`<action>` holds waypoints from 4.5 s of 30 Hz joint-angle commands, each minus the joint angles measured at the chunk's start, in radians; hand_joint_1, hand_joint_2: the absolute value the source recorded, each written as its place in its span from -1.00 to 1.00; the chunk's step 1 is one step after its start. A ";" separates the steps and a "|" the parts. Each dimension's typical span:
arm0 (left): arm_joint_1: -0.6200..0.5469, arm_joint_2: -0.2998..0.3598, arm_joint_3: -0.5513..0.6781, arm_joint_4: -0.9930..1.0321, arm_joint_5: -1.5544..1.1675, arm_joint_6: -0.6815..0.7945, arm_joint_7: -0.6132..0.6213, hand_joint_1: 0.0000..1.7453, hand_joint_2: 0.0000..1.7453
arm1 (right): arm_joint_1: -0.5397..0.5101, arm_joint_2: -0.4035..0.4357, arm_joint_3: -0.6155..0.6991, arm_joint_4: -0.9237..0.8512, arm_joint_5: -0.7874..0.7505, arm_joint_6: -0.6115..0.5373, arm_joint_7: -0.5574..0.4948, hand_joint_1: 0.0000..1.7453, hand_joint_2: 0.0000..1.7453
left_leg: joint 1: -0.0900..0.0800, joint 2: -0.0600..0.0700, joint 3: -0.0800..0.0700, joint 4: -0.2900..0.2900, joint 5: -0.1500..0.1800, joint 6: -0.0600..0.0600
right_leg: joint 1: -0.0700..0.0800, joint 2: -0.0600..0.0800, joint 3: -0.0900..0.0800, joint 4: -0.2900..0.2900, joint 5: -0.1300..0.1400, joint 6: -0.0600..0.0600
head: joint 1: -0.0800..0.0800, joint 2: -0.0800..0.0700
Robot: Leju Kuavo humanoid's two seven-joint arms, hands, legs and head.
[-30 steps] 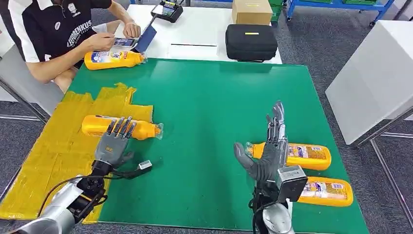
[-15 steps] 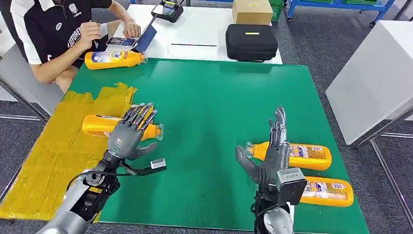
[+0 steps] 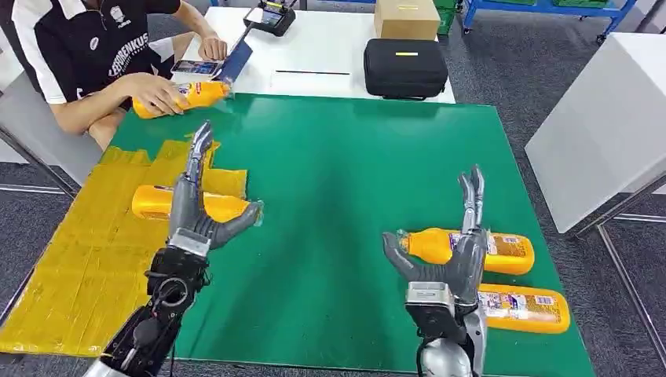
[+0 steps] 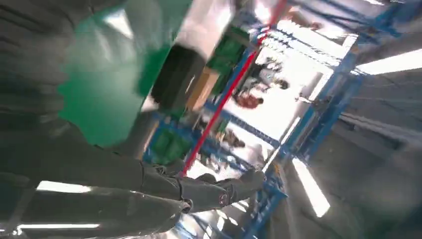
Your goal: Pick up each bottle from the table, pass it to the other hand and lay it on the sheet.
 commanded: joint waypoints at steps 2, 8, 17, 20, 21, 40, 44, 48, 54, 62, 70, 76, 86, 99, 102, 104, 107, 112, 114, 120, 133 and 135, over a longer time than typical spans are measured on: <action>0.042 0.053 -0.047 -0.241 0.066 -0.114 0.004 -1.00 1.00 | -0.033 -0.104 -0.021 0.017 0.180 0.079 0.107 -1.00 1.00 | 0.000 0.000 0.003 0.000 -0.001 -0.001 | 0.000 -0.001 0.003 0.000 -0.002 -0.001 | 0.000 0.000; 0.062 0.013 0.011 -0.269 0.096 -0.218 0.004 -1.00 1.00 | -0.186 -0.264 -0.035 0.190 0.183 0.249 0.135 -1.00 1.00 | 0.000 0.003 0.005 0.000 -0.002 -0.001 | 0.000 0.002 0.005 -0.001 -0.001 0.000 | 0.000 0.000; 0.084 -0.039 0.157 -0.301 0.137 -0.323 0.004 -1.00 1.00 | -0.266 -0.420 -0.078 0.316 0.077 0.442 0.097 -1.00 1.00 | -0.001 0.001 0.005 0.000 0.000 0.002 | -0.001 0.000 0.005 -0.001 0.000 0.001 | 0.000 0.000; 0.088 -0.037 0.157 -0.294 0.121 -0.306 0.004 -1.00 1.00 | -0.285 -0.456 -0.074 0.350 0.067 0.463 0.091 -1.00 1.00 | -0.002 0.002 0.008 0.000 -0.002 0.001 | -0.001 0.001 0.008 -0.001 -0.001 0.001 | 0.000 0.000; 0.085 -0.035 0.153 -0.279 0.121 -0.289 0.004 -1.00 1.00 | -0.305 -0.482 -0.068 0.377 0.053 0.475 0.091 -1.00 1.00 | -0.001 0.001 0.006 -0.001 -0.001 0.001 | -0.001 0.000 0.006 -0.001 0.000 0.001 | 0.000 0.000; 0.073 -0.041 0.201 -0.234 0.142 -0.308 0.004 -1.00 1.00 | -0.431 -0.592 -0.030 0.522 -0.044 0.607 0.023 -1.00 1.00 | -0.002 0.001 0.007 0.000 -0.001 0.001 | -0.001 -0.001 0.008 0.000 -0.001 0.001 | 0.000 0.000; 0.071 -0.043 0.207 -0.227 0.140 -0.309 0.004 -1.00 1.00 | -0.402 -0.630 -0.044 0.494 -0.075 0.629 -0.003 -1.00 1.00 | -0.002 -0.001 0.005 0.000 0.000 0.001 | -0.001 -0.003 0.007 0.000 -0.001 0.001 | 0.000 0.000; 0.080 -0.042 0.217 -0.229 0.137 -0.309 0.004 -1.00 1.00 | -0.347 -0.659 -0.056 0.445 -0.101 0.642 -0.007 -1.00 1.00 | -0.002 -0.002 0.005 0.000 0.000 0.002 | -0.001 -0.003 0.006 -0.001 0.000 0.001 | 0.000 0.000; 0.080 -0.042 0.217 -0.229 0.137 -0.309 0.004 -1.00 1.00 | -0.347 -0.659 -0.056 0.445 -0.101 0.642 -0.007 -1.00 1.00 | -0.002 -0.002 0.005 0.000 -0.001 0.001 | -0.001 -0.002 0.007 -0.001 0.000 0.001 | 0.000 0.000; 0.080 -0.042 0.217 -0.229 0.137 -0.309 0.004 -1.00 1.00 | -0.347 -0.659 -0.056 0.445 -0.101 0.642 -0.007 -1.00 1.00 | -0.001 -0.002 0.004 0.000 0.000 0.002 | -0.001 -0.002 0.005 -0.001 0.001 0.002 | 0.000 0.000; 0.090 -0.037 0.234 -0.222 0.121 -0.301 0.004 -1.00 1.00 | -0.164 -0.611 -0.164 0.328 0.006 0.491 0.126 -1.00 1.00 | -0.001 -0.006 0.007 -0.001 -0.001 0.001 | 0.000 -0.006 0.009 -0.002 -0.002 0.002 | 0.000 0.000; 0.088 -0.030 0.214 -0.226 0.109 -0.273 0.004 -1.00 1.00 | -0.225 -0.550 -0.210 0.417 0.112 0.439 0.225 -1.00 1.00 | -0.001 -0.004 0.003 -0.001 0.000 0.001 | 0.000 -0.004 0.006 -0.002 -0.001 0.003 | 0.000 0.000; 0.097 -0.031 0.214 -0.235 0.105 -0.267 0.004 -1.00 1.00 | -0.309 -0.526 -0.222 0.610 0.130 0.384 0.241 -1.00 1.00 | -0.001 -0.004 0.007 -0.001 -0.001 0.001 | 0.000 -0.004 0.009 -0.003 -0.001 0.003 | 0.000 0.000; 0.092 -0.040 0.221 -0.218 0.107 -0.276 0.004 -1.00 1.00 | -0.290 -0.514 -0.196 0.602 0.120 0.434 0.174 -1.00 1.00 | -0.001 -0.004 0.003 -0.001 0.000 0.002 | 0.000 -0.003 0.006 -0.002 -0.001 0.004 | 0.000 0.000; 0.078 -0.041 0.224 -0.199 0.109 -0.288 0.004 -1.00 1.00 | -0.230 -0.535 -0.174 0.528 0.077 0.486 0.071 -1.00 1.00 | -0.001 -0.004 0.006 0.000 -0.001 0.001 | -0.001 -0.004 0.008 -0.001 -0.002 0.003 | 0.000 0.000; 0.068 -0.043 0.227 -0.187 0.110 -0.294 0.004 -1.00 1.00 | -0.193 -0.548 -0.162 0.457 0.077 0.509 0.061 -1.00 1.00 | -0.001 -0.006 0.006 -0.001 -0.001 0.001 | -0.001 -0.006 0.008 -0.001 -0.003 0.003 | 0.000 0.000; 0.068 -0.043 0.227 -0.187 0.110 -0.294 0.004 -1.00 1.00 | -0.193 -0.548 -0.162 0.457 0.077 0.509 0.061 -1.00 1.00 | -0.002 -0.006 0.002 0.000 0.000 0.002 | -0.001 -0.006 0.005 -0.001 -0.001 0.004 | 0.000 0.000; 0.068 -0.043 0.227 -0.187 0.110 -0.294 0.004 -1.00 1.00 | -0.193 -0.548 -0.162 0.457 0.077 0.509 0.061 -1.00 1.00 | -0.002 -0.004 0.004 0.000 -0.001 0.001 | -0.001 -0.004 0.006 -0.001 -0.002 0.004 | 0.000 0.000; 0.068 -0.043 0.227 -0.187 0.110 -0.294 0.004 -1.00 1.00 | -0.193 -0.548 -0.162 0.457 0.077 0.509 0.061 -1.00 1.00 | -0.001 -0.005 0.005 0.000 -0.001 0.001 | -0.001 -0.005 0.007 -0.001 -0.002 0.003 | 0.000 0.000; 0.059 -0.044 0.231 -0.176 0.111 -0.296 0.004 -1.00 1.00 | -0.206 -0.563 -0.147 0.450 0.087 0.534 0.062 -1.00 1.00 | -0.002 -0.004 0.004 0.000 -0.001 0.001 | -0.001 -0.004 0.006 -0.001 -0.002 0.004 | 0.000 0.000; 0.069 -0.047 0.244 -0.163 0.117 -0.296 0.004 -1.00 1.00 | -0.238 -0.546 -0.135 0.523 0.137 0.519 0.124 -1.00 1.00 | -0.002 -0.002 0.009 0.000 -0.003 0.000 | -0.001 -0.002 0.010 -0.001 -0.003 0.003 | 0.000 0.000; 0.070 -0.049 0.244 -0.161 0.117 -0.297 0.004 -1.00 1.00 | -0.234 -0.545 -0.136 0.526 0.143 0.515 0.131 -1.00 1.00 | -0.002 -0.002 0.008 0.000 -0.003 0.000 | -0.001 -0.002 0.010 -0.001 -0.003 0.003 | 0.000 0.000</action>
